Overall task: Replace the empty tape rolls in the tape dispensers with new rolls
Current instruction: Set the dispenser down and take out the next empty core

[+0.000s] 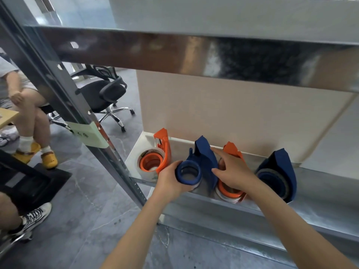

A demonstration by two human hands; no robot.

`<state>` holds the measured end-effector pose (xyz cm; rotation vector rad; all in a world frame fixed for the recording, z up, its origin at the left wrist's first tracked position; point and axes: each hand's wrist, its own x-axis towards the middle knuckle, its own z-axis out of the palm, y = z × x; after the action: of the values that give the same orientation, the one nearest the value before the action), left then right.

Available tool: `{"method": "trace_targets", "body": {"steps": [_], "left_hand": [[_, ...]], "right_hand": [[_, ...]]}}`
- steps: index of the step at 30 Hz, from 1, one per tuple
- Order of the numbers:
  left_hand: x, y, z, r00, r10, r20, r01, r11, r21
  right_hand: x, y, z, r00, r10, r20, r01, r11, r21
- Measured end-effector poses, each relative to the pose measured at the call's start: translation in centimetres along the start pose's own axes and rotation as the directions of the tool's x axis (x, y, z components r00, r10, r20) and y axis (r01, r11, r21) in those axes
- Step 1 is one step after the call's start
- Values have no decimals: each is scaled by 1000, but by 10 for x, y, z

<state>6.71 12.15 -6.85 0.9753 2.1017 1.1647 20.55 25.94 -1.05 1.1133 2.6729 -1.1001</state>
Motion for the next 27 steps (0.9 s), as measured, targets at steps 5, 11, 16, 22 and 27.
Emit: {"method": "trace_targets", "body": {"steps": [5,11,16,22,27], "left_hand": [[-1,3,-3,1000,22,-14,-22,999,47],[-1,16,-14,997,64,-40,-62,997,47],[5,50,-35,986,132,-97,-136,990,-36],[2,95,-51,994,94,-63,-109,948,-298],[-6,124,-66,995,-98,12,77,694,-716]], "right_hand": [[3,2,4,1000,-20,-11,20,1000,8],[4,2,2,1000,-8,17,8,1000,-4],[7,-11,-8,982,27,-189,0,989,147],[0,-40,-40,983,-32,-181,124,841,526],[-18,-45,-65,982,-58,-180,159,763,627]]}}
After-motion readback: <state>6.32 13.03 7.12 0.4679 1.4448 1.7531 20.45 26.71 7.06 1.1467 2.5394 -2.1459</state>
